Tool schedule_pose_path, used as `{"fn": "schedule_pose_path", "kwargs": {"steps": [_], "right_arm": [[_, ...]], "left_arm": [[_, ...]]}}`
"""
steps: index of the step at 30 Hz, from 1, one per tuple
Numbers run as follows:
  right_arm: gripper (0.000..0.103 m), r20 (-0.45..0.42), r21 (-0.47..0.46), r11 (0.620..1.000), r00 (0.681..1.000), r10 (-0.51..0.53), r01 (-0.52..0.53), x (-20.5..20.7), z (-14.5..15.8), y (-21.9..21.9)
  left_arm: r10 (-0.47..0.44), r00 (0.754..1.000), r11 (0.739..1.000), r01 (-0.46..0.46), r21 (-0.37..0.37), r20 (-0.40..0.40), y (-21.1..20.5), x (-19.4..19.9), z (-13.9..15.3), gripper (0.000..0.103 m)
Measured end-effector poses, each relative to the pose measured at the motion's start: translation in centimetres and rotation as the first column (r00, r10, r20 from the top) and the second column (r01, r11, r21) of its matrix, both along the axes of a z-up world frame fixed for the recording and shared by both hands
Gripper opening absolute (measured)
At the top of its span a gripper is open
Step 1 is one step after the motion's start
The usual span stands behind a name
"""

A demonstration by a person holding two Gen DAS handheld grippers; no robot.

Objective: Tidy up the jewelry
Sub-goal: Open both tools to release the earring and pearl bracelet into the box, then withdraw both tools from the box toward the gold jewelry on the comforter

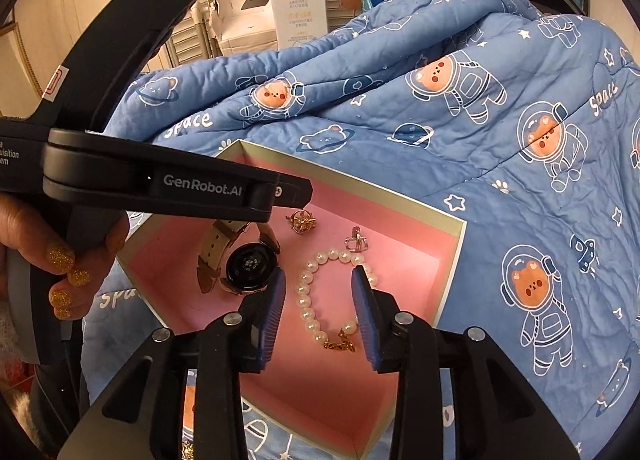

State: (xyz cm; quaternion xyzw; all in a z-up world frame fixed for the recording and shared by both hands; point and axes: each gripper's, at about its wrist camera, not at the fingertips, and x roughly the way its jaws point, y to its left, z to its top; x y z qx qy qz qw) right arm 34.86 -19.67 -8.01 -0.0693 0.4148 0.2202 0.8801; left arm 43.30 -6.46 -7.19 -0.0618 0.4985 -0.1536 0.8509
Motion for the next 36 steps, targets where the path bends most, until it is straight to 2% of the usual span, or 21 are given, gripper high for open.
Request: {"fn": "schedule_pose_path", "kwargs": {"steps": [3, 5, 9, 11, 18, 22, 27, 32, 36], "right_arm": [[0.043, 0.012, 0.011, 1.0, 1.0, -0.005, 0.005, -0.6, 0.4, -0.2], [0.049, 0.031, 0.02, 1.0, 1.0, -0.004, 0.003, -1.4, 0.8, -0.4], [0.058, 0.046, 0.034, 0.999, 0.999, -0.011, 0.01, -3.3, 1.4, -0.9], [0.059, 0.04, 0.053, 0.998, 0.999, -0.02, 0.017, -4.3, 1.7, -1.4], [0.065, 0.058, 0.068, 0.997, 0.998, -0.035, 0.031, -7.8, 2.5, -2.5], [0.065, 0.051, 0.071, 0.996, 0.997, -0.05, 0.047, -9.4, 2.4, -3.3], [0.065, 0.056, 0.034, 0.996, 0.995, -0.086, 0.085, -11.4, 1.4, -4.5], [0.065, 0.012, 0.035, 0.992, 0.993, -0.121, 0.121, -13.2, 0.0, -6.1], [0.065, -0.008, 0.016, 0.994, 0.994, -0.11, 0.11, -14.6, -1.0, -6.3]], "left_arm": [[0.018, 0.999, 0.999, -0.016, -0.042, 0.051, 1.1, -1.3, 1.3, 0.063], [0.05, 0.994, 0.997, -0.044, -0.062, 0.101, 2.0, -2.7, 2.2, 0.078], [0.052, 0.983, 0.997, -0.042, -0.06, 0.177, 3.2, -6.0, 3.1, 0.08], [0.049, 0.977, 0.998, -0.04, -0.047, 0.208, 3.6, -7.6, 3.2, 0.089], [0.053, 0.965, 0.998, -0.043, -0.045, 0.257, 5.1, -13.0, 2.2, 0.09], [0.026, 0.961, 1.0, -0.025, -0.007, 0.277, 5.2, -15.9, 1.1, 0.09], [-0.003, 0.958, 0.999, -0.012, 0.049, 0.286, 5.0, -19.1, -0.3, 0.09], [-0.009, 0.961, 0.998, -0.009, 0.065, 0.276, 5.2, -21.4, -1.8, 0.09], [-0.023, 0.964, 0.997, 0.003, 0.075, 0.266, 4.6, -22.7, -2.7, 0.09]]}}
